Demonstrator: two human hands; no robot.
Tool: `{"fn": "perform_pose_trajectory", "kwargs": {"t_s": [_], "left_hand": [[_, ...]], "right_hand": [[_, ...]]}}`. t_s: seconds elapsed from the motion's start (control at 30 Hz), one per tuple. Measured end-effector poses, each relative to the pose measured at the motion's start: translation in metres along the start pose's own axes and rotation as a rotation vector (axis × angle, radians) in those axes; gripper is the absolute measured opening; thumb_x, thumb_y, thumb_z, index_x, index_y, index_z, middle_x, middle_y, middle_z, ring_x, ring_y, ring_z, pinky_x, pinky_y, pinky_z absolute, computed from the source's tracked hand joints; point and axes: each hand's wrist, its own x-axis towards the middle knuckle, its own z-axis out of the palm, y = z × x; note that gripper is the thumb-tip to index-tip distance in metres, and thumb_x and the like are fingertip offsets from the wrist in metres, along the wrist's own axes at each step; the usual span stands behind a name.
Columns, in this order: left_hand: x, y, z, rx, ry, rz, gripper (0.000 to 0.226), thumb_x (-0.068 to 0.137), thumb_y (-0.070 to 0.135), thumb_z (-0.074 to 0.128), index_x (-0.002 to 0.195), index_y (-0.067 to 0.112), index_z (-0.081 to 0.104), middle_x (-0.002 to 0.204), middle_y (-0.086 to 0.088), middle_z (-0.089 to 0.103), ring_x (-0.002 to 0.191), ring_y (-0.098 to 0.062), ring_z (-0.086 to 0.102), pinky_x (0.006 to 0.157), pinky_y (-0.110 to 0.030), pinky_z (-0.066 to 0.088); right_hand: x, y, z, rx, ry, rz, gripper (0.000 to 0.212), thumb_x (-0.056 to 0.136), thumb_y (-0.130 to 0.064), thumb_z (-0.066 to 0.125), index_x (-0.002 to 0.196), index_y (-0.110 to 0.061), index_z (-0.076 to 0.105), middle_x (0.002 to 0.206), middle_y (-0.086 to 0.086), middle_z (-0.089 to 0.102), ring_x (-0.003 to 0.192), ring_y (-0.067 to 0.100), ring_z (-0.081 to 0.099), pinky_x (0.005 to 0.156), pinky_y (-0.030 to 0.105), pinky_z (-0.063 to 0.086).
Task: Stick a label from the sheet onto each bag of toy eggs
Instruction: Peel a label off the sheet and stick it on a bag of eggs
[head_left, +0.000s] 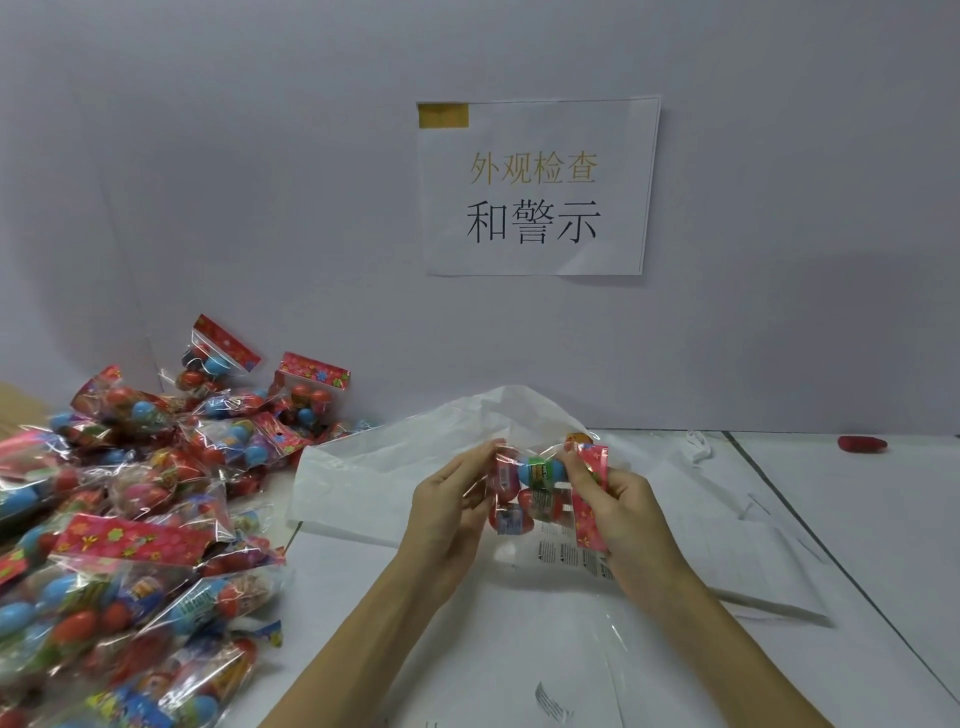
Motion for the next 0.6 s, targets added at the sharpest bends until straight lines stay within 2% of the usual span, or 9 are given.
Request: {"fn": "perform_pose_trajectory", "kwargs": {"t_s": [0.03, 0.1, 0.17, 0.23, 0.33, 0.4, 0.5, 0.57, 0.6], "left_hand": [[-0.001, 0.000, 0.000, 0.021, 0.025, 0.017, 0.031, 0.085, 0.033, 0.075, 0.101, 0.009, 0.083, 0.110, -0.017, 0.077, 0.098, -0.025, 0.076, 0.088, -0.037, 0.062], [-0.003, 0.002, 0.000, 0.046, 0.059, 0.040, 0.032, 0.081, 0.034, 0.076, 0.096, 0.007, 0.083, 0.103, -0.017, 0.078, 0.086, -0.021, 0.076, 0.074, -0.029, 0.062], [-0.003, 0.001, -0.001, 0.052, 0.102, 0.056, 0.030, 0.081, 0.034, 0.077, 0.092, 0.007, 0.083, 0.098, -0.016, 0.079, 0.080, -0.019, 0.076, 0.066, -0.026, 0.061], [-0.005, -0.001, 0.001, 0.055, 0.158, 0.059, 0.027, 0.087, 0.032, 0.077, 0.093, 0.006, 0.082, 0.096, -0.014, 0.079, 0.080, -0.020, 0.077, 0.062, -0.028, 0.061], [-0.002, -0.002, 0.000, 0.027, 0.231, 0.077, 0.024, 0.091, 0.029, 0.077, 0.094, 0.006, 0.082, 0.093, -0.012, 0.079, 0.078, -0.021, 0.077, 0.059, -0.029, 0.060], [0.000, 0.001, -0.006, 0.006, 0.264, 0.074, 0.022, 0.092, 0.027, 0.077, 0.093, 0.005, 0.081, 0.090, -0.010, 0.078, 0.077, -0.020, 0.076, 0.059, -0.029, 0.061], [0.004, 0.006, -0.013, -0.085, 0.244, -0.009, 0.018, 0.099, 0.018, 0.068, 0.096, 0.001, 0.074, 0.090, -0.011, 0.075, 0.075, -0.017, 0.073, 0.062, -0.029, 0.061], [0.004, 0.010, -0.013, -0.067, 0.146, -0.060, 0.018, 0.099, 0.016, 0.062, 0.110, 0.002, 0.066, 0.098, -0.013, 0.076, 0.075, -0.019, 0.072, 0.060, -0.028, 0.059], [0.003, 0.010, -0.013, 0.027, 0.084, -0.080, 0.028, 0.097, 0.024, 0.063, 0.118, 0.005, 0.063, 0.105, -0.013, 0.076, 0.079, -0.021, 0.072, 0.062, -0.029, 0.058]], "right_hand": [[0.000, 0.000, 0.000, -0.046, -0.004, -0.018, 0.044, 0.088, -0.057, 0.063, 0.105, -0.019, 0.080, 0.095, 0.003, 0.081, 0.091, 0.020, 0.079, 0.076, 0.033, 0.062], [0.001, 0.001, -0.001, -0.050, -0.013, -0.022, 0.046, 0.086, -0.056, 0.064, 0.107, -0.017, 0.080, 0.097, 0.003, 0.081, 0.094, 0.022, 0.079, 0.084, 0.042, 0.063], [0.002, 0.001, -0.001, 0.008, -0.042, 0.007, 0.041, 0.089, -0.049, 0.067, 0.106, -0.014, 0.080, 0.099, 0.008, 0.081, 0.094, 0.028, 0.079, 0.090, 0.051, 0.062], [0.003, 0.001, -0.001, 0.060, -0.062, 0.043, 0.041, 0.089, -0.047, 0.068, 0.109, -0.013, 0.080, 0.100, 0.011, 0.081, 0.094, 0.031, 0.079, 0.092, 0.054, 0.060], [0.003, 0.001, -0.005, 0.032, -0.148, 0.017, 0.035, 0.098, -0.042, 0.064, 0.120, -0.017, 0.077, 0.109, 0.008, 0.080, 0.101, 0.028, 0.078, 0.091, 0.051, 0.062], [0.003, 0.003, -0.009, 0.008, -0.205, -0.028, 0.028, 0.101, -0.028, 0.065, 0.121, -0.011, 0.076, 0.108, 0.009, 0.080, 0.101, 0.028, 0.078, 0.088, 0.047, 0.064], [0.004, 0.006, -0.010, -0.105, -0.042, -0.131, 0.022, 0.099, -0.016, 0.068, 0.117, -0.005, 0.074, 0.095, 0.006, 0.082, 0.086, 0.025, 0.080, 0.079, 0.042, 0.066], [0.007, 0.007, -0.011, -0.228, 0.062, -0.235, 0.011, 0.099, -0.016, 0.069, 0.107, -0.014, 0.076, 0.085, -0.002, 0.081, 0.073, 0.017, 0.078, 0.068, 0.033, 0.064], [0.006, 0.006, -0.011, -0.267, 0.072, -0.273, 0.009, 0.099, -0.016, 0.069, 0.102, -0.020, 0.075, 0.081, -0.006, 0.079, 0.069, 0.013, 0.076, 0.064, 0.027, 0.061]]}}
